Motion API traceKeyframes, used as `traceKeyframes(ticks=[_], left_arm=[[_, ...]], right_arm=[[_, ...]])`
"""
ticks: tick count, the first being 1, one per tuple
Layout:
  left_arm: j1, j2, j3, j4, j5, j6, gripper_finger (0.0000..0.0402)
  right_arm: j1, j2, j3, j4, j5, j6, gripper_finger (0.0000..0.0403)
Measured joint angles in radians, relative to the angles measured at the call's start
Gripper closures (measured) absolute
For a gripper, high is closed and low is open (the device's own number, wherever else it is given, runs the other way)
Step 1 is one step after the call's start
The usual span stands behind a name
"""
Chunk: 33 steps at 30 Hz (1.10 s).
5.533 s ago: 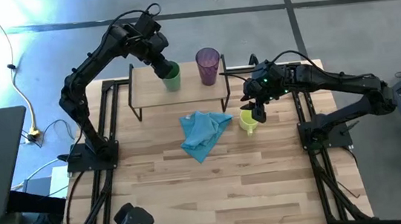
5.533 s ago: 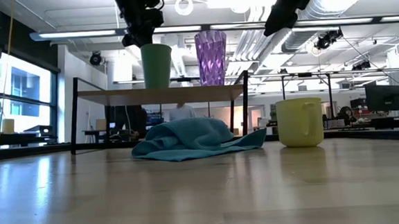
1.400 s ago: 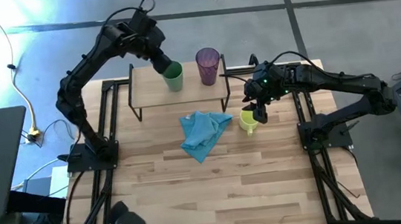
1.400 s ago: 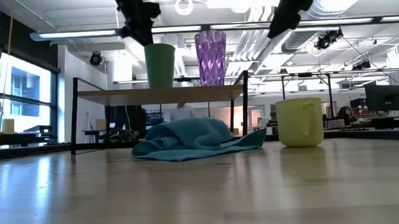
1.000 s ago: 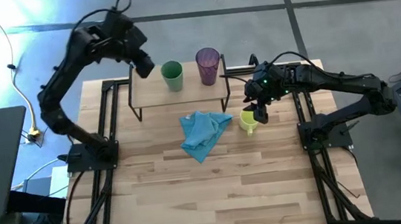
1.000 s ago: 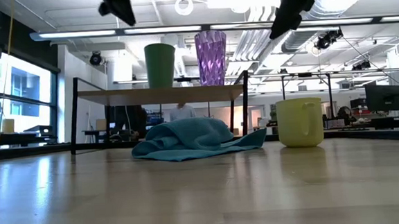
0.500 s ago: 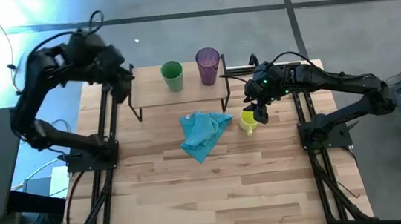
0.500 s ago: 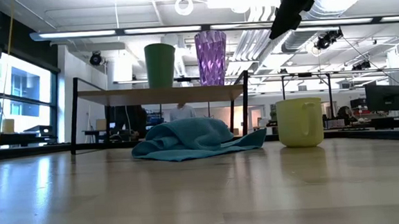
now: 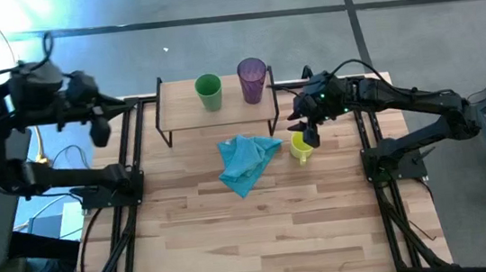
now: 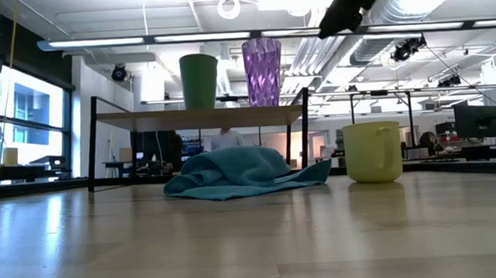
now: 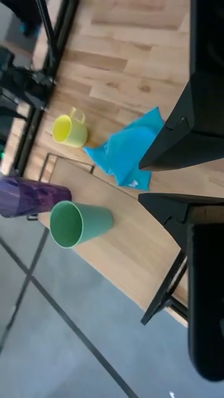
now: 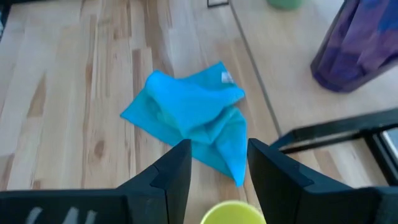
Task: Stack small to large cups/mugs on shelf
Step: Put the yellow mug on the shelf
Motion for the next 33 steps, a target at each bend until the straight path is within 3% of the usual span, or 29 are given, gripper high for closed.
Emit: traceKeyframes(ticks=[20, 26, 33], left_arm=[[0.000, -0.266, -0.195, 0.012, 0.009, 0.034, 0.0344], [0.000, -0.323, -0.337, 0.080, 0.056, 0.029, 0.0344], [0.000, -0.439, -0.589, 0.297, 0.144, 0.035, 0.0344]], right_arm=[[-0.003, 0.000, 0.000, 0.385, 0.000, -0.013, 0.0253], [-0.003, 0.000, 0.000, 0.482, 0.000, -0.069, 0.0253], [0.004, -0.038, 0.000, 0.602, -0.001, -0.127, 0.0253]])
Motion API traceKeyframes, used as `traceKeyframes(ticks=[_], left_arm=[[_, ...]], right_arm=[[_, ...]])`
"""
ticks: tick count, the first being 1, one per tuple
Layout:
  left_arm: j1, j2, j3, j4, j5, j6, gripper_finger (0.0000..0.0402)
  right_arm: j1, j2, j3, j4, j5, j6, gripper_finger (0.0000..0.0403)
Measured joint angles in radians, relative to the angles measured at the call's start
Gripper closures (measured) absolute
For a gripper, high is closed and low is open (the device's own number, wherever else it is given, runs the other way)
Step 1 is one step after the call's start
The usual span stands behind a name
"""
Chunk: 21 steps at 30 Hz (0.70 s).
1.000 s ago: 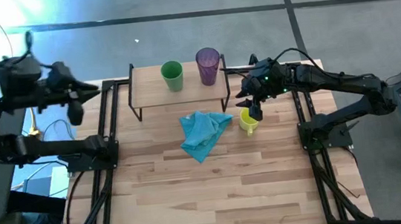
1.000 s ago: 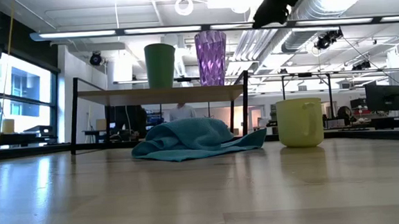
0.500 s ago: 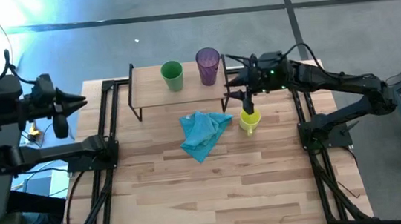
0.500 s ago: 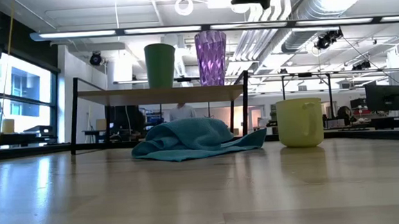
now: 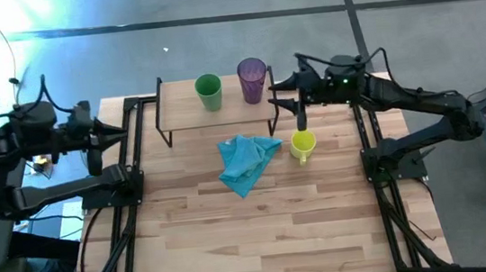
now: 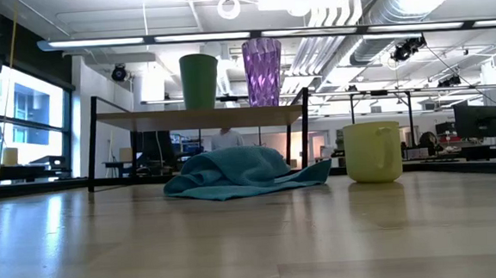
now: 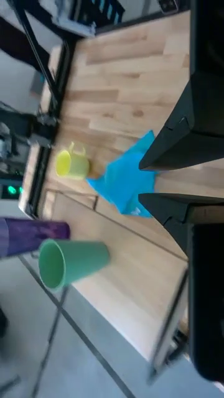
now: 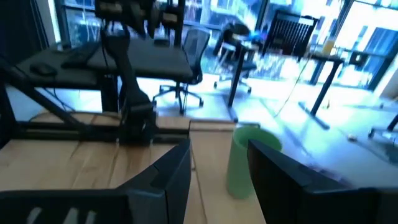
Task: Stack small to large cups/mugs on shelf
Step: Put the yellow mug on the shelf
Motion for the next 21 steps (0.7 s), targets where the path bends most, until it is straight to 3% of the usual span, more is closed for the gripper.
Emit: traceKeyframes(ticks=[13, 21], left_arm=[[0.000, -0.243, -0.360, 0.382, 0.063, -0.097, 0.0344], [0.000, -0.283, -0.568, 0.572, 0.158, -0.163, 0.0344]], right_arm=[[0.000, -0.119, 0.000, -0.117, -0.008, -0.053, 0.0253], [0.000, -0.125, 0.000, -0.145, -0.008, -0.050, 0.0253]])
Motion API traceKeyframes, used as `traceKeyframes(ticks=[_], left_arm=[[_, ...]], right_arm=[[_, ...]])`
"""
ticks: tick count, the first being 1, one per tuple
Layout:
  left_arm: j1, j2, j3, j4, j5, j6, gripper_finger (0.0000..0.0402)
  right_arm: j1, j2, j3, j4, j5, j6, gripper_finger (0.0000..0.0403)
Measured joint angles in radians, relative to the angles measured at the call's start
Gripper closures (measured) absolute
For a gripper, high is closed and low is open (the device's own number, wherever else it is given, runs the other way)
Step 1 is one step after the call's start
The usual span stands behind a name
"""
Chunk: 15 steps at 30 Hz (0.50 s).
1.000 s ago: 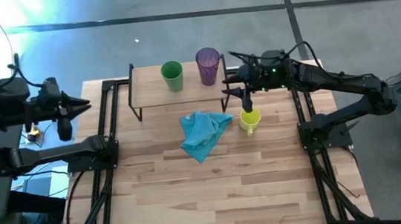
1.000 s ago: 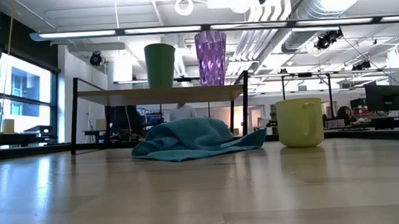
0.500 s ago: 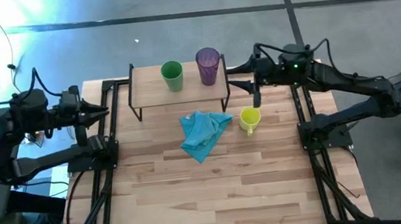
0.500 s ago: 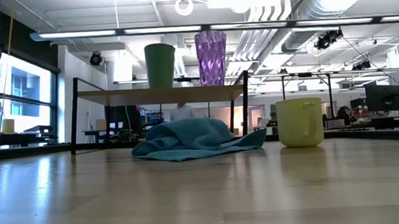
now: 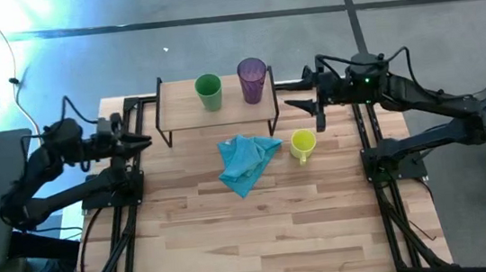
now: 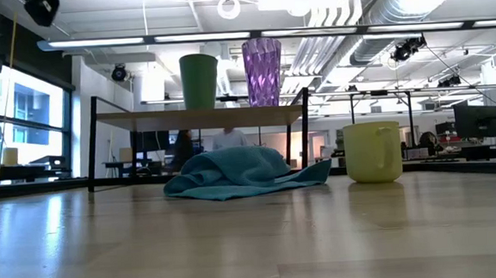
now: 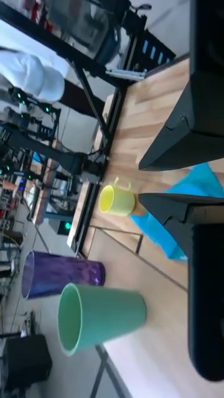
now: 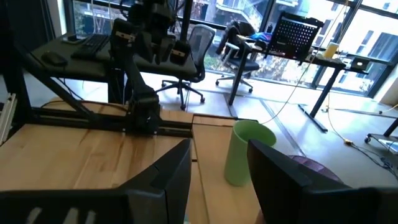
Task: Stack small to large cups/mugs on shelf
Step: Put the yellow mug on the shelf
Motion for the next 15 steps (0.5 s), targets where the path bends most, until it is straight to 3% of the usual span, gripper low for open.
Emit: traceKeyframes(ticks=[8, 15], left_arm=[[0.000, 0.000, -0.090, 0.182, 0.054, -0.037, 0.0344], [0.000, 0.000, -0.130, 0.216, 0.084, -0.045, 0.0344]], right_arm=[[-0.023, -0.017, 0.000, -0.005, 0.000, -0.007, 0.0253], [-0.069, -0.045, 0.000, -0.050, 0.000, 0.002, 0.0253]])
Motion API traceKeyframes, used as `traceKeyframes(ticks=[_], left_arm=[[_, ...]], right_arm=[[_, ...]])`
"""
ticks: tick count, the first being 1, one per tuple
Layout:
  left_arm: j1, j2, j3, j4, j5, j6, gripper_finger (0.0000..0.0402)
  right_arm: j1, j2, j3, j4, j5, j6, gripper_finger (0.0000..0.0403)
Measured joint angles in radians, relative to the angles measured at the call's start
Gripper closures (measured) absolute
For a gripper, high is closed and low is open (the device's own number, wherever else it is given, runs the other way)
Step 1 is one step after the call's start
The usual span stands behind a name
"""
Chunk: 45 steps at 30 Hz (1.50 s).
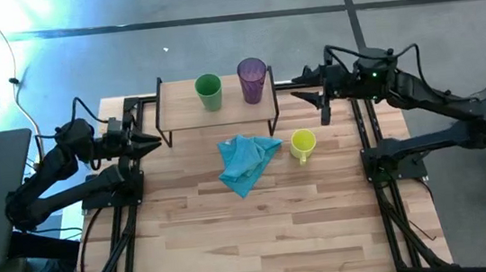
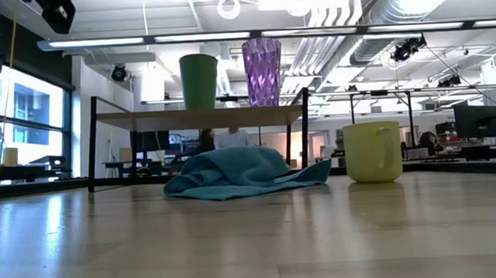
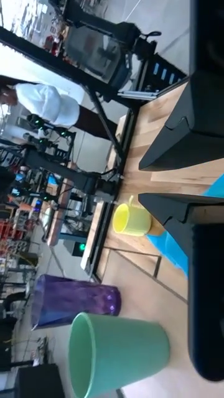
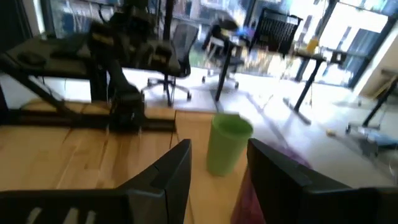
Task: Stack small to large cups/mugs on shelf
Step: Put the yellow mug on the shelf
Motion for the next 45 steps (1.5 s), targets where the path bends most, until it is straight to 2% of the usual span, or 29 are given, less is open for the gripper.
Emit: traceKeyframes(ticks=[8, 16, 21, 25, 29, 33, 38, 45], left_arm=[[0.000, 0.000, -0.039, 0.021, 0.013, 0.014, 0.0344], [0.000, 0.000, -0.041, 0.035, 0.031, 0.029, 0.0344], [0.000, 0.000, -0.042, 0.077, 0.067, 0.039, 0.0344], [0.000, 0.000, -0.042, 0.133, 0.075, 0.036, 0.0343], [0.000, 0.000, -0.041, 0.154, 0.063, 0.038, 0.0343], [0.000, 0.000, -0.041, 0.155, -0.011, 0.038, 0.0344], [0.000, 0.000, -0.041, 0.155, -0.092, 0.026, 0.0344], [0.000, 0.000, -0.041, 0.133, -0.066, 0.035, 0.0344]], right_arm=[[-0.032, -0.034, 0.000, -0.202, 0.000, 0.033, 0.0253], [-0.017, -0.122, -0.005, -0.233, -0.004, 0.060, 0.0253], [0.006, -0.259, -0.199, -0.058, -0.063, 0.061, 0.0253], [0.003, -0.400, -0.404, 0.129, -0.037, 0.101, 0.0253], [0.003, -0.521, -0.538, 0.248, -0.033, 0.132, 0.0253], [0.003, -0.600, -0.591, 0.264, -0.033, 0.167, 0.0253], [0.004, -0.631, -0.602, 0.264, -0.038, 0.224, 0.0253], [0.003, -0.627, -0.602, 0.227, -0.035, 0.235, 0.0253]])
